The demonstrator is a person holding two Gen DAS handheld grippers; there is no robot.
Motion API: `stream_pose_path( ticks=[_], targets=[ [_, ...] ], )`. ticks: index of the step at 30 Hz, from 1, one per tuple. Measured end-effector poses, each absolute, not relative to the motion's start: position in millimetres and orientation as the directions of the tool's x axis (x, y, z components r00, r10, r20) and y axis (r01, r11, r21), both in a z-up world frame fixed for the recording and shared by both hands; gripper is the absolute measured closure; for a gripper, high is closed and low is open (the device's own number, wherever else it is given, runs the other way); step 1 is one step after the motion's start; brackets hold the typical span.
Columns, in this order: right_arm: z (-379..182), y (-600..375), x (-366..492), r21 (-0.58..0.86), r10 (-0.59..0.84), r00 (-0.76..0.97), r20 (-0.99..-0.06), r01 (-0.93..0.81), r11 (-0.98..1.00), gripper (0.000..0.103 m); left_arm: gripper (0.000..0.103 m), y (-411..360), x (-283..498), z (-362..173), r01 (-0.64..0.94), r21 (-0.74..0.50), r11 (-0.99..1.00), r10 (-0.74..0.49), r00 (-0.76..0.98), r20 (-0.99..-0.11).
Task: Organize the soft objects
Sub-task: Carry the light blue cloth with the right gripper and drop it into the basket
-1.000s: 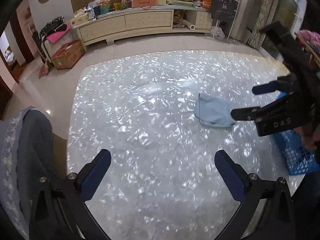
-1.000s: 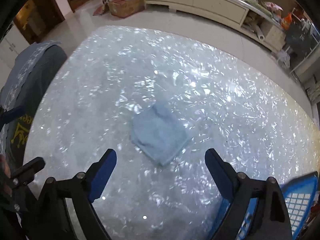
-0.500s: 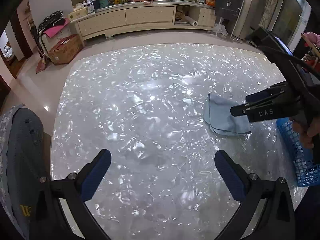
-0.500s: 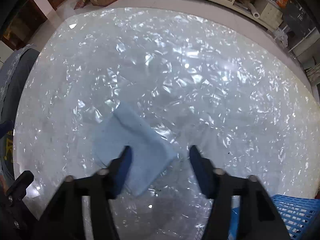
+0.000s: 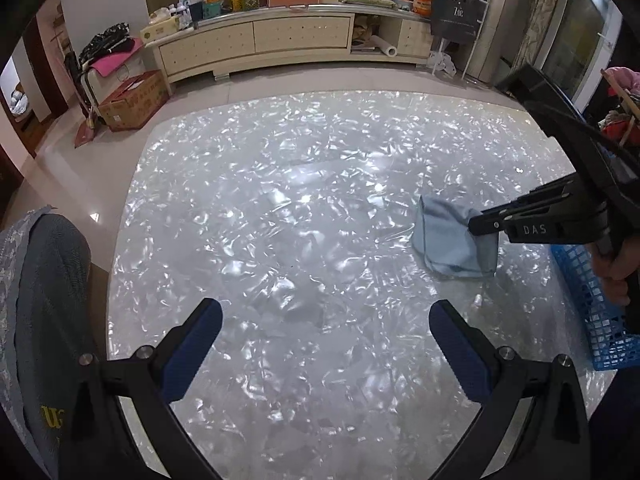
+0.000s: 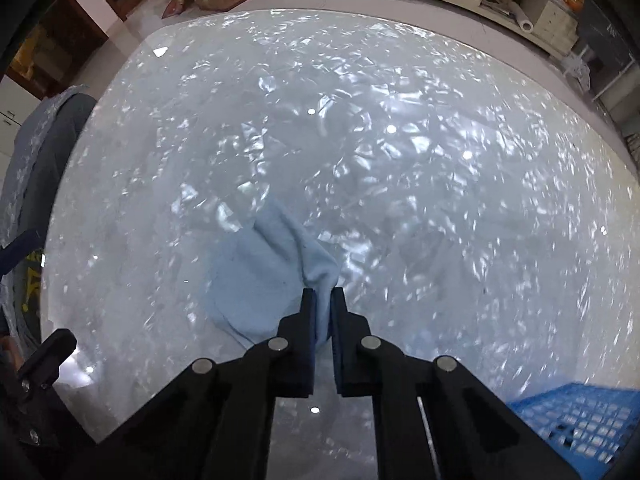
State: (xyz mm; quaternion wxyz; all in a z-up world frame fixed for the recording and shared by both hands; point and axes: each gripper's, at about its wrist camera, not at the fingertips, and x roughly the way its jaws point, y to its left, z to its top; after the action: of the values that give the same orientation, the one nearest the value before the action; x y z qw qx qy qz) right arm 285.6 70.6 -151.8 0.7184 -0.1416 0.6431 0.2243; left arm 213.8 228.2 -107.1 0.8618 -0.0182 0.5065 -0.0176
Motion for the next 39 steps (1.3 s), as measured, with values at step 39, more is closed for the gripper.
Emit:
stream_pose_path(
  ticks=[39],
  targets=[
    [-9.3,-208.0,164.1,0.295,0.372,0.275,-0.886,-0.284,0.912,0.097,0.0,-16.5,170.9,6.2,0.305,-0.063,0.95,-0.217,0.505,-0.836]
  ],
)
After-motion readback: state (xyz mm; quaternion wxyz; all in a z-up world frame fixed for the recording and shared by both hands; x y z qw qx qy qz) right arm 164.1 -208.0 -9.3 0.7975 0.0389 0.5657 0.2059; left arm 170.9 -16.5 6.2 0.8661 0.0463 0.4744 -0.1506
